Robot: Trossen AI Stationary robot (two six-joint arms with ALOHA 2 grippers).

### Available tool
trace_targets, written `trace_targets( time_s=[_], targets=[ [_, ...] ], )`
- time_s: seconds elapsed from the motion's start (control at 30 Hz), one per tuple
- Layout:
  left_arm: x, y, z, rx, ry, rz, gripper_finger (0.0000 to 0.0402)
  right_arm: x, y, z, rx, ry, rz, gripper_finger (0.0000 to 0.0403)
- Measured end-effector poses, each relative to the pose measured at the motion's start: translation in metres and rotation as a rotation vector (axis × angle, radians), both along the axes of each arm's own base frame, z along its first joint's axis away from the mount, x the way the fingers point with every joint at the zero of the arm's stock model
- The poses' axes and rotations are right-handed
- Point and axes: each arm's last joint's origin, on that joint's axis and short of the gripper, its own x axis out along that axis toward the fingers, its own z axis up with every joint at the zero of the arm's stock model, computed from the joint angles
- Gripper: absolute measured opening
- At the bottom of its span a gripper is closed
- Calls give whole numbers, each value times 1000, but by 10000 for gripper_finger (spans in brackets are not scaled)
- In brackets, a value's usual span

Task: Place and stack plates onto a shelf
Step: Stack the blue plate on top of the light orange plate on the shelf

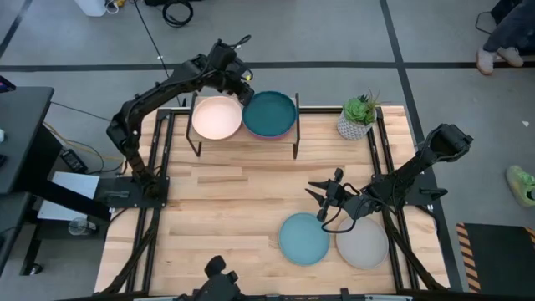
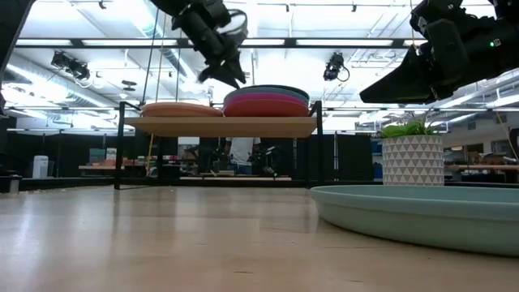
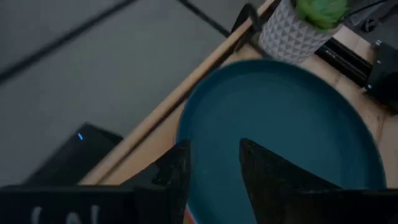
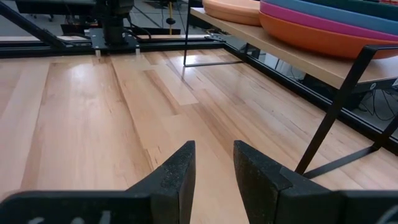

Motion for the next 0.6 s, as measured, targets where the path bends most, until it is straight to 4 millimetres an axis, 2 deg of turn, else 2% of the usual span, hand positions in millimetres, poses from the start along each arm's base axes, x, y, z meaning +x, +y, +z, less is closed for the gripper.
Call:
trace_targets(
  time_s=[0.1,0.2,0.27,0.37,0.47,0.6],
  targets=[
    [2,-10,16,116,13,-113,147,0,0,0,0,0,0,116],
    [15,-40,28,244,27,-309,148,0,0,0,-1,3,0,116],
    [31,-69,28,296,48,-472,148,0,0,-1,-3,6,0,116],
    [55,-123,18,358,138,-698,148,0,0,-1,-5,9,3,116],
    [76,-176,2,416,244,-855,148,-2,3,-2,-11,18,18,116],
    [96,-239,-18,450,289,-1008,148,-5,9,-2,-9,20,40,116]
  ],
)
